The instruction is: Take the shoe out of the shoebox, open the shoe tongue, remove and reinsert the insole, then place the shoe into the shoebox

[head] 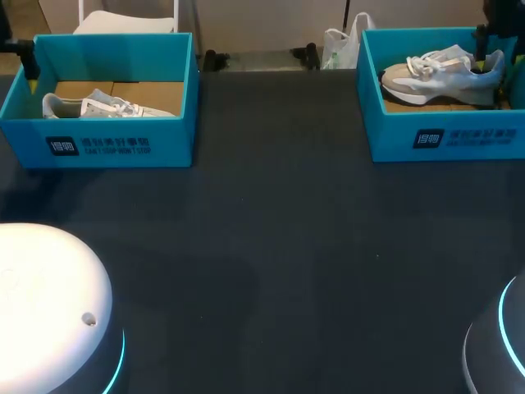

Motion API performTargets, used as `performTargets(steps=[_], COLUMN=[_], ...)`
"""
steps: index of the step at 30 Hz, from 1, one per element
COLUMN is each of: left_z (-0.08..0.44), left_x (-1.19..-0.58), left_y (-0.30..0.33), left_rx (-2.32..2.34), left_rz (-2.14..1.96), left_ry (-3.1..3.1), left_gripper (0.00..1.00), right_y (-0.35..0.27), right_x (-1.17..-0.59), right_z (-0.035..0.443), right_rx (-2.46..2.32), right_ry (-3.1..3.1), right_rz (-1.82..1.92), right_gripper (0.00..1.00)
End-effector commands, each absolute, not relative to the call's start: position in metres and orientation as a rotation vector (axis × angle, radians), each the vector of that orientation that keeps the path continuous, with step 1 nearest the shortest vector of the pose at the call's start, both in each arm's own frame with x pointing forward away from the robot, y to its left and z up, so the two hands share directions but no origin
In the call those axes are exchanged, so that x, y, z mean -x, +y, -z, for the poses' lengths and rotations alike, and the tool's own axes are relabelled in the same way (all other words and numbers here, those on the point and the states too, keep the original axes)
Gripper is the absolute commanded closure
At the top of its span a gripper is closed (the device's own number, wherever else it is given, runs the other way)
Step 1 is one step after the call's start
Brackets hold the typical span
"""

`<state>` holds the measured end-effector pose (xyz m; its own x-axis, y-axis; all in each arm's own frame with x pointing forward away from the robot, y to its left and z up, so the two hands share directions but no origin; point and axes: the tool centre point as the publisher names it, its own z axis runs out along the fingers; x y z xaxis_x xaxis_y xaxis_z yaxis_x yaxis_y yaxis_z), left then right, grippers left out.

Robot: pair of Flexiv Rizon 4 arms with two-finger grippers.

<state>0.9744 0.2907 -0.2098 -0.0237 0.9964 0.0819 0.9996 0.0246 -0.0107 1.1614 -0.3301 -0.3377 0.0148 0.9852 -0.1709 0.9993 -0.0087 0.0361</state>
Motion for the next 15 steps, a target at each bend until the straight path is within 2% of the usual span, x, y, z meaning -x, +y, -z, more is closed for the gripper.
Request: performTargets(steps=[1, 8, 15], left_z=[0.21, 0.21, 0.21], left_x=[-0.973, -0.973, -0.973], left_y=[0.29, 0.29, 0.29], left_rx=[2.147, 2.147, 2.147], left_rz=[0.083, 0.083, 0.083], left_ry=[-2.2, -2.2, -2.2], left_gripper=[0.0, 0.0, 0.0], right_y=[-0.333, -0.337, -0.339], right_x=[-1.173, -1.176, -1.174], right_z=[0.347, 0.356, 0.365], right_rx=[-2.143, -2.157, -2.17], right_ry=[2.112, 2.117, 2.124], right_rz=[0.165, 0.193, 0.209], right_gripper=[0.26, 0.2, 0.25])
